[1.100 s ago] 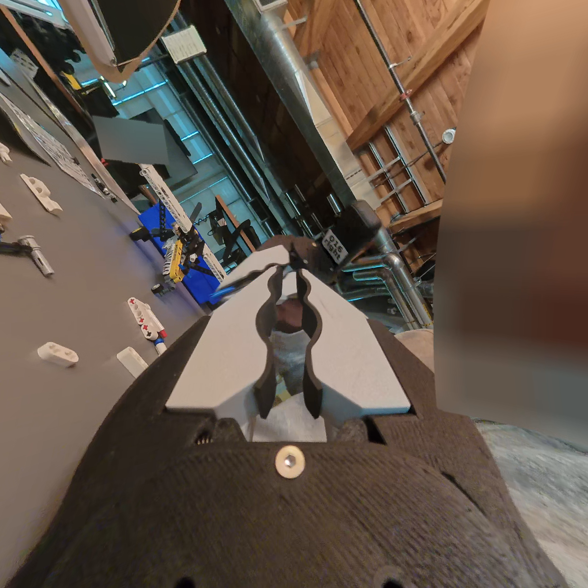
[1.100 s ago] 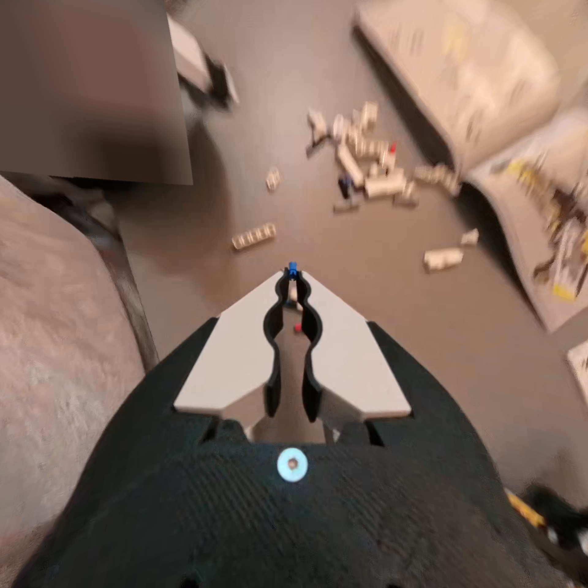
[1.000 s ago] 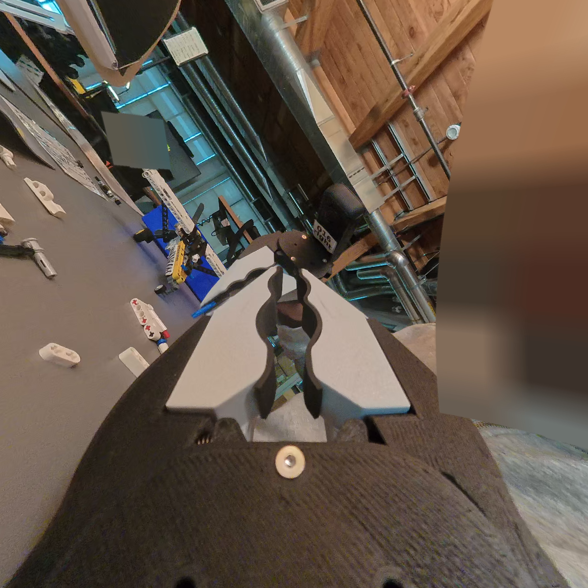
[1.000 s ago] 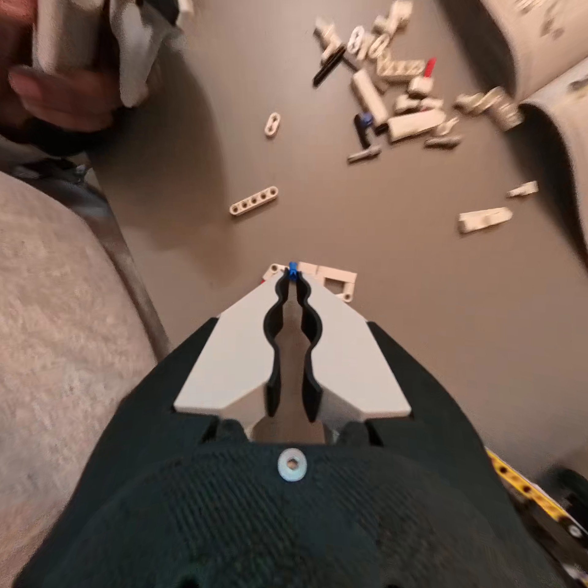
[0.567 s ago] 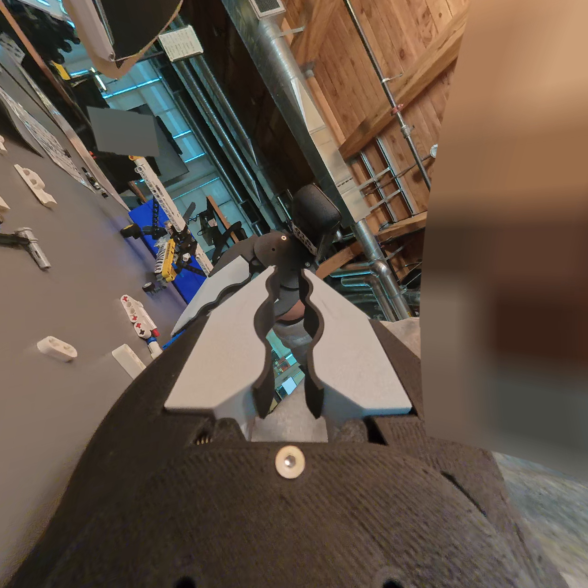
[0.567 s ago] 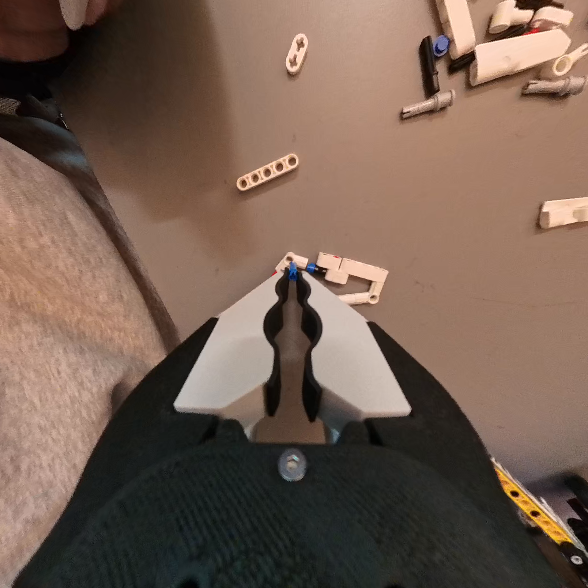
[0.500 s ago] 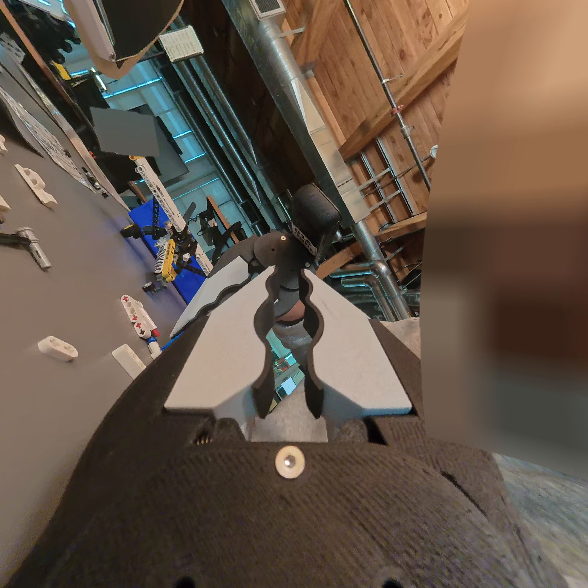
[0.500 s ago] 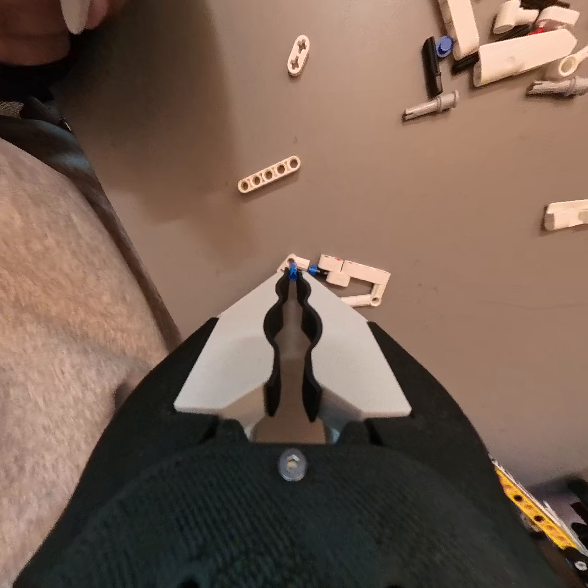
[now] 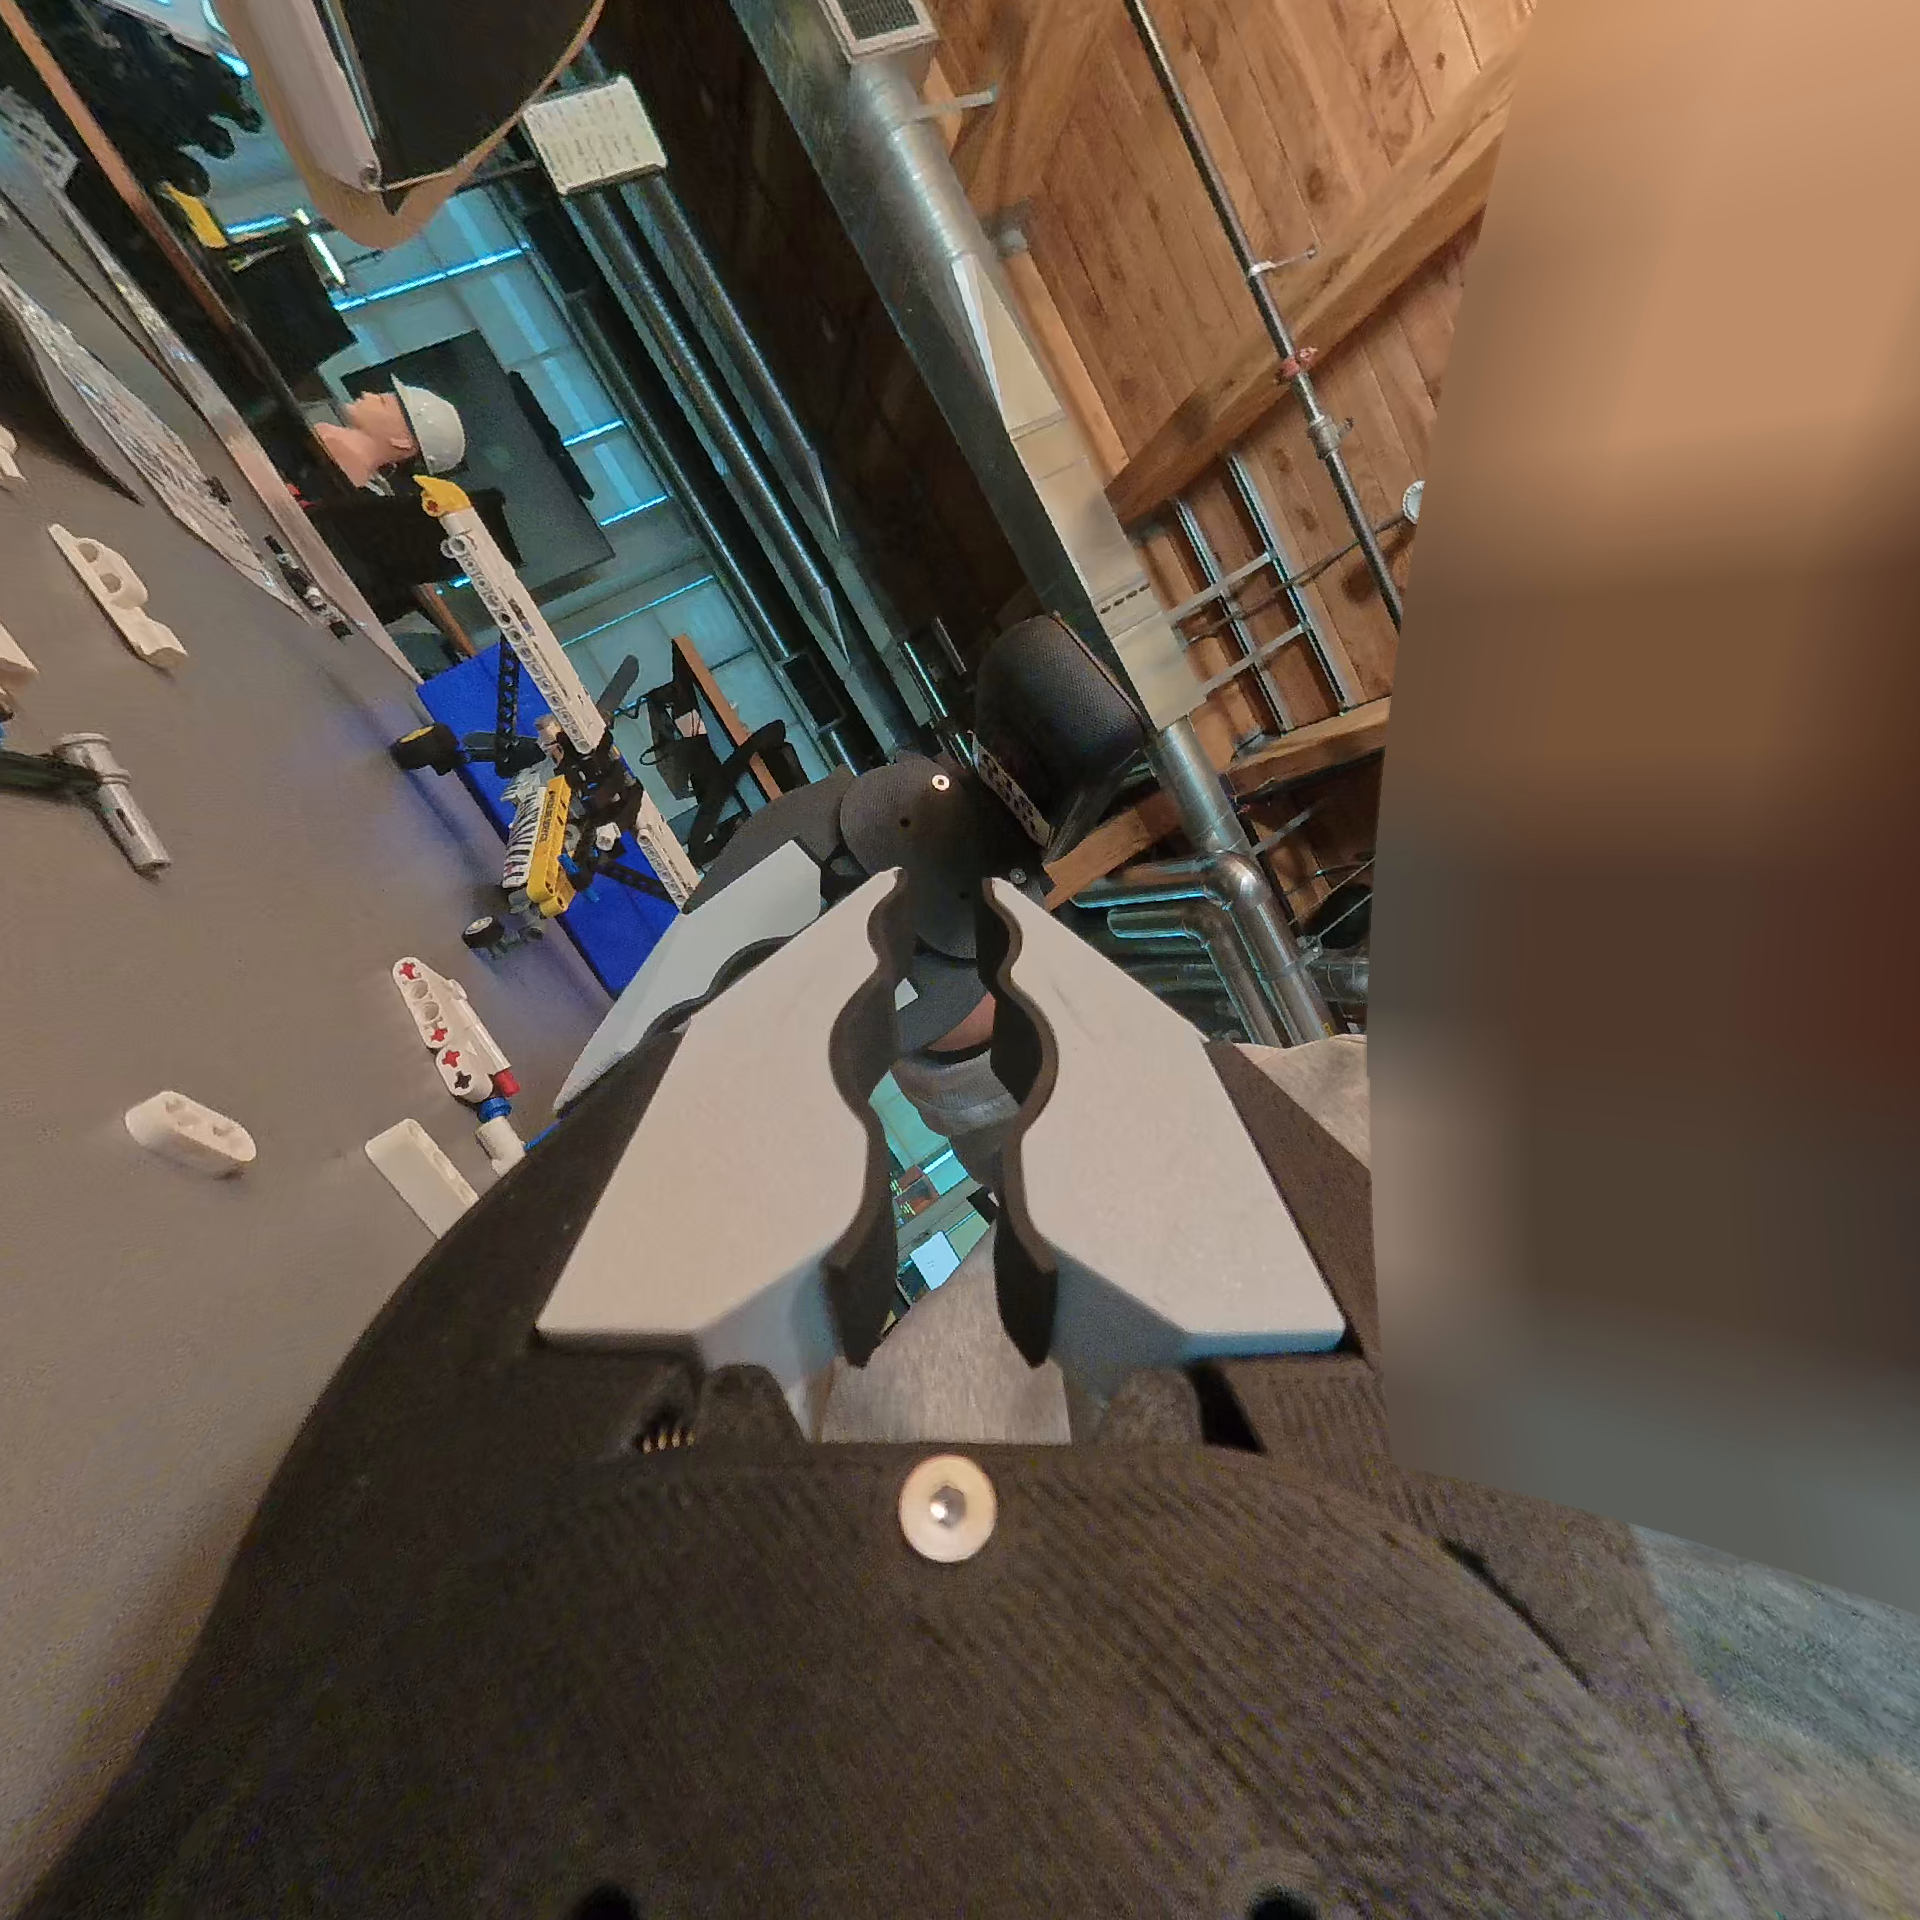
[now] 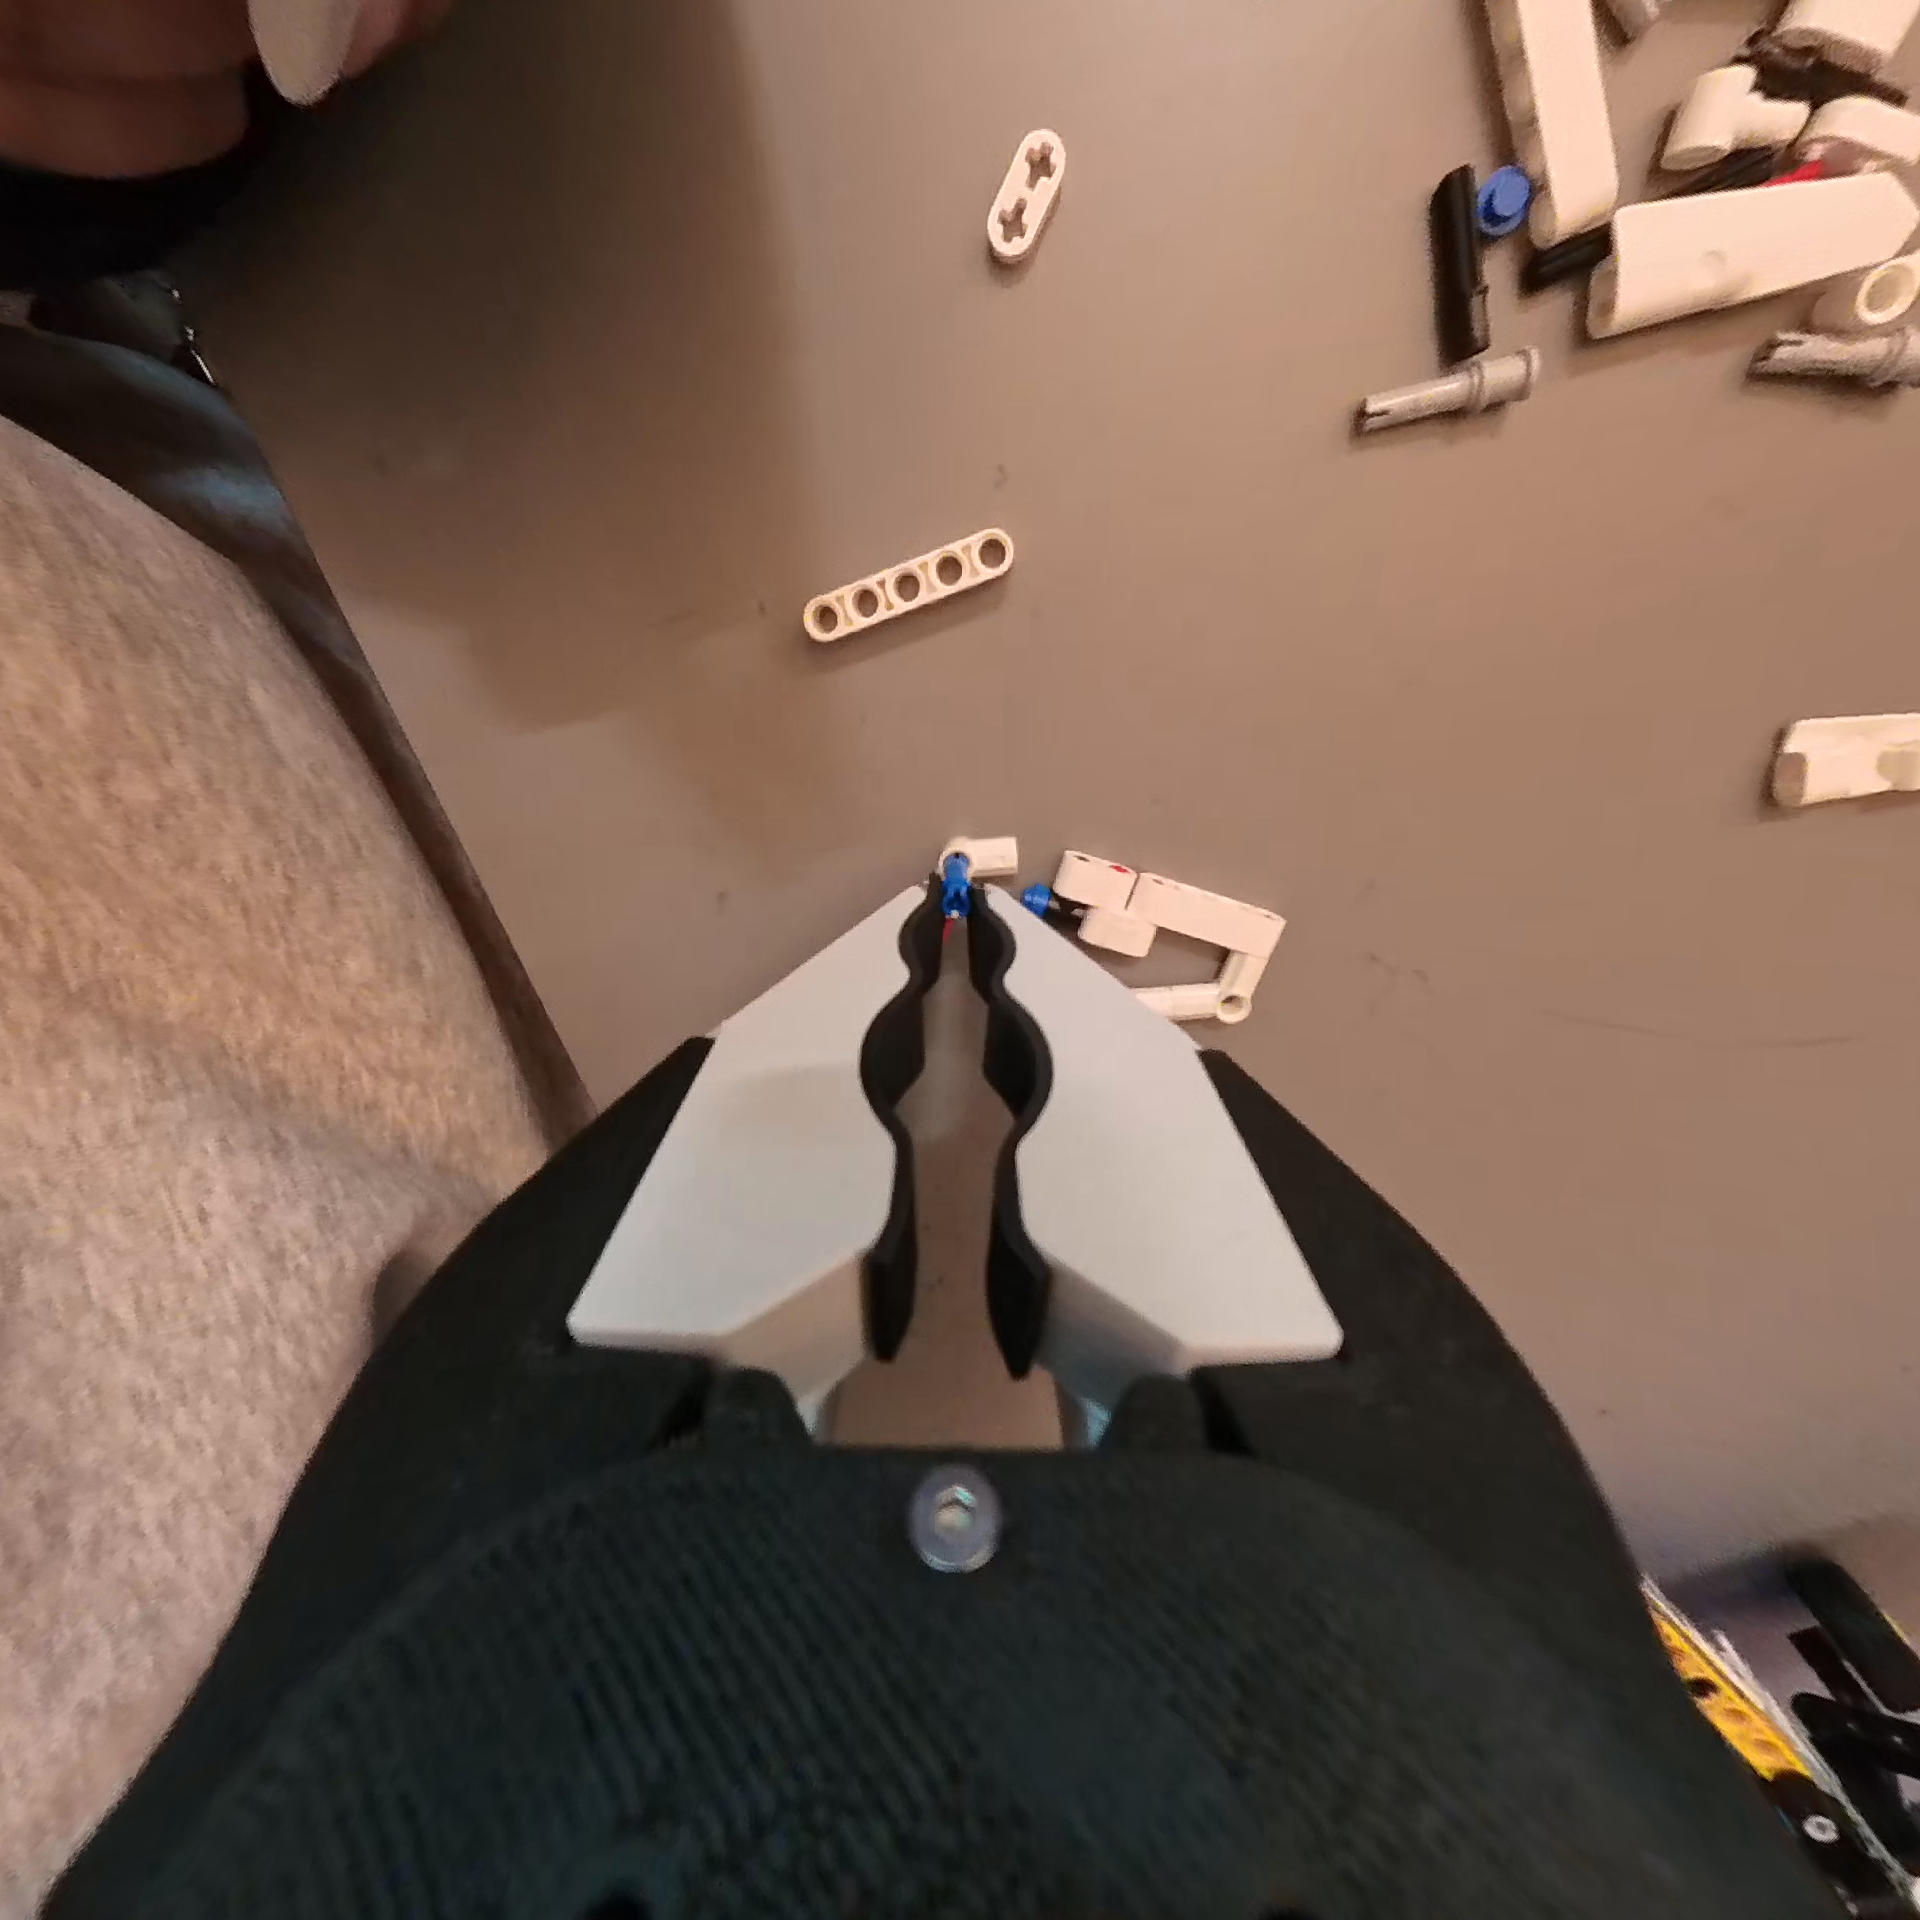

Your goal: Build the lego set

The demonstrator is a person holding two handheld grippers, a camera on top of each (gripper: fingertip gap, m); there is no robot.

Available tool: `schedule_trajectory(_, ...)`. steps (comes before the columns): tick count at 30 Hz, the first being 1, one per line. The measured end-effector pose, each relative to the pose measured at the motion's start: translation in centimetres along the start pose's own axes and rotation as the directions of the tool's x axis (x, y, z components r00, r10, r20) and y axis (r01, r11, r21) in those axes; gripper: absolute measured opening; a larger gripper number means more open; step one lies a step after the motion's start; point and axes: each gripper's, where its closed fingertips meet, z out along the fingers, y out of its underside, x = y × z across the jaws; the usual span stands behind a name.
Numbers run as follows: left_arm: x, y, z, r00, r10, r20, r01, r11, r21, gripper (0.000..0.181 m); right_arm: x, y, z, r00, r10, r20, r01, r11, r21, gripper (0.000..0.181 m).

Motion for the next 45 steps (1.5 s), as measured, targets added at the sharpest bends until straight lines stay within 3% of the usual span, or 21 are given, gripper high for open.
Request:
schedule_trajectory(15,-0.1,0.1,0.0,1.000,-0.001,0.005,0.001,1.000,-0.005,0.009,0.0,0.0,0.1,1.000,0.006,-0.016,-0.006,0.999,-0.047,0.003)
schedule_trajectory(31,0.7,-0.9,-0.7,0.996,0.088,0.001,-0.088,0.994,0.061,0.003,-0.1,0.0,0.1,0.985,-0.136,-0.104,0.123,0.985,-0.117,0.003)
schedule_trajectory(35,0.8,-0.9,-0.7,0.994,0.106,0.012,-0.106,0.992,0.062,0.003,0.2,0.5,0.6,0.991,-0.093,-0.096,0.076,0.983,-0.168,0.003)
schedule_trajectory(40,0.8,-1.0,-0.7,0.995,0.097,0.006,-0.097,0.993,0.062,0.003,0.4,0.4,0.8,0.999,-0.003,-0.032,-0.001,0.993,-0.122,0.003)
schedule_trajectory(45,0.7,-1.0,-0.7,0.997,0.080,-0.002,-0.080,0.995,0.063,0.003,0.4,0.4,0.8,1.000,-0.013,-0.025,0.011,0.993,-0.114,0.003)
